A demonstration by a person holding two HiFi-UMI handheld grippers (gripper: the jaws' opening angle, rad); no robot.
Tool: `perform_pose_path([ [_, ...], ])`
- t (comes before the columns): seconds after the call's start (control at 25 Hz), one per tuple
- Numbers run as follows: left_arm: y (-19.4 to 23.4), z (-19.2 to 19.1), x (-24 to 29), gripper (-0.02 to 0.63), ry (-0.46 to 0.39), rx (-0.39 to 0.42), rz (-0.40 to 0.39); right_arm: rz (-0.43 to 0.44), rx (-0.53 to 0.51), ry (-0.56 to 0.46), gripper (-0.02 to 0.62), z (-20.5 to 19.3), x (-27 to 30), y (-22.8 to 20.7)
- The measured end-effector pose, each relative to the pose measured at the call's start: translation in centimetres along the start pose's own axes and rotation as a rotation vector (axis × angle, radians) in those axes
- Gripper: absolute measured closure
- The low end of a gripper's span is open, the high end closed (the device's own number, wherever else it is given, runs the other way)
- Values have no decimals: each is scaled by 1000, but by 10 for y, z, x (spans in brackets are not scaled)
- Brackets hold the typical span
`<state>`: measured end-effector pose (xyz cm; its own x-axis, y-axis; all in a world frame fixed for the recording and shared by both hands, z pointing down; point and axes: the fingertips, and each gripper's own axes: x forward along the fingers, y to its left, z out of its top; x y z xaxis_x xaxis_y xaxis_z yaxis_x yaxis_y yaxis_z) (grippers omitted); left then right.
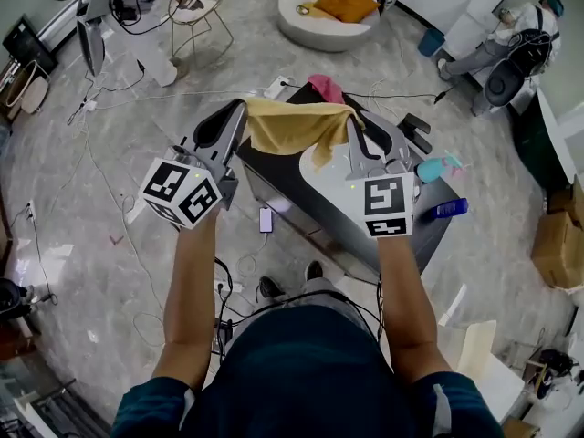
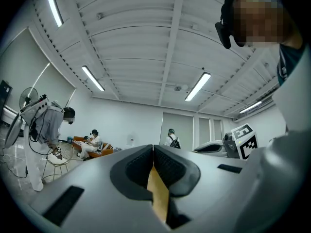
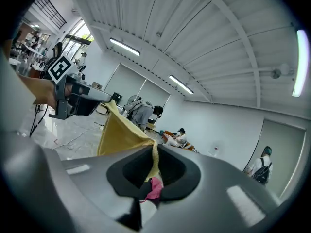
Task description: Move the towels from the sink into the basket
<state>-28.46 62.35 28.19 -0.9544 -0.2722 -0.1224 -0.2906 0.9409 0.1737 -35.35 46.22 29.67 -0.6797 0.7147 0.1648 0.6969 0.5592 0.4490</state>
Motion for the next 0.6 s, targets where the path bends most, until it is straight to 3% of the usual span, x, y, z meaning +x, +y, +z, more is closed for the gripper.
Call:
perform_pose_path([
  [0.6, -160, -10, 69, 595, 8, 57, -70, -40, 29, -17, 557, -56, -127, -112],
])
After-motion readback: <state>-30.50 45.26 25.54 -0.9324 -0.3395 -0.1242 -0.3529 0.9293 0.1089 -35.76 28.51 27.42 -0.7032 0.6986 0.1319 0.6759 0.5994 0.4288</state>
